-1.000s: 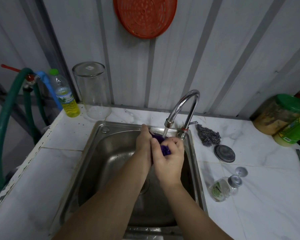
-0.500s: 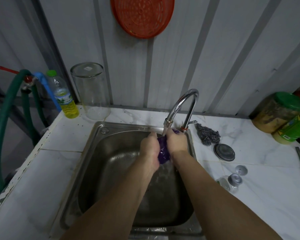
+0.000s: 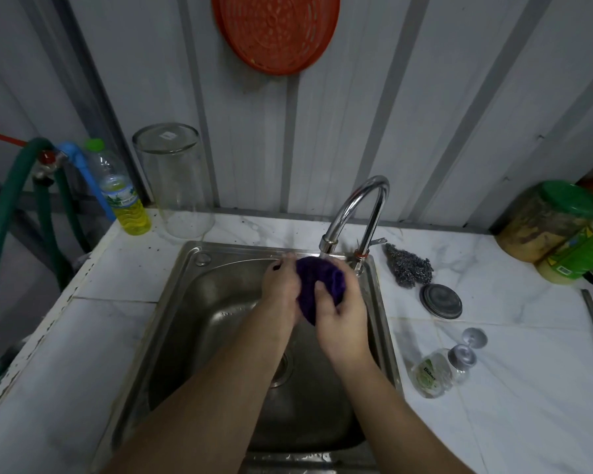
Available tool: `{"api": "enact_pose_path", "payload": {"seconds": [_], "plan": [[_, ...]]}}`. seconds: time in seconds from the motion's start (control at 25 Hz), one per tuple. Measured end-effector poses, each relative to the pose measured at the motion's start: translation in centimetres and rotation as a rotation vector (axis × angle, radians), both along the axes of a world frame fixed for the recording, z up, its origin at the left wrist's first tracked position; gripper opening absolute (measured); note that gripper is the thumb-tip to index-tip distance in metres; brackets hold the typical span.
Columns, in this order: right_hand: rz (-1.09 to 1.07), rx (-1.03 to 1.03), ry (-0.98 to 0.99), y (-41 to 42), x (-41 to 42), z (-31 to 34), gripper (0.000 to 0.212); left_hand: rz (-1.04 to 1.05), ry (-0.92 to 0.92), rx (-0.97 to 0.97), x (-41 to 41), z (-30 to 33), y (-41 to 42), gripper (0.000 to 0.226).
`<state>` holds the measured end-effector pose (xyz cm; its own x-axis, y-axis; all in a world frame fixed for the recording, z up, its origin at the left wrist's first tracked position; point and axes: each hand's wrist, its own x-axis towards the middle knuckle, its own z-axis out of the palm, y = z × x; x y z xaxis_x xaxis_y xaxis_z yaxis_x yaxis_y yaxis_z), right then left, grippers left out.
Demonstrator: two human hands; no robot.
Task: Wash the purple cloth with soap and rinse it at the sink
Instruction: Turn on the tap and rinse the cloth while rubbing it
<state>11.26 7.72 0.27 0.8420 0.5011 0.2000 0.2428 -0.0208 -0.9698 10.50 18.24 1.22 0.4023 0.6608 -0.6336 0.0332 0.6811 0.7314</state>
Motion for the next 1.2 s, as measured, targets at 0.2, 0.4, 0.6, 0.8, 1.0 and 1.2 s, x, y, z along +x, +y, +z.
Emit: {"api": "enact_pose_path", "payload": {"seconds": [0.2, 0.4, 0.6, 0.8, 1.0, 1.2], "plan": [[0.008, -0.155, -0.047, 0.3, -0.7, -0.3, 0.043, -0.255, 0.031, 0.157, -0.2, 0.5, -1.1, 0.043], [-0.134, -0.08, 0.171, 2.2, 1.1, -0.7, 0.025, -0.204, -0.051, -0.031, -0.2, 1.5, -1.6, 0.048], [-0.188, -0.171, 0.323, 3.4, 3.0, -0.4, 0.034, -0.144, -0.034, -0.056, 0.1, 1.1, -1.8, 0.047], [-0.172, -0.104, 0.902, 4.1, 4.1, -1.1, 0.032, -0.048, 0.037, -0.07, -0.1, 0.4, -2.1, 0.042], [-0.187, -0.037, 0.848, 2.8, 4.0, -1.4, 0.029, -0.017, -0.02, -0.147, -0.9, 0.7, -0.9, 0.037], [-0.031, 0.043, 0.32, 1.7, 1.7, -2.6, 0.049, -0.071, -0.033, -0.081, -0.1, 0.5, -0.4, 0.024]]}}
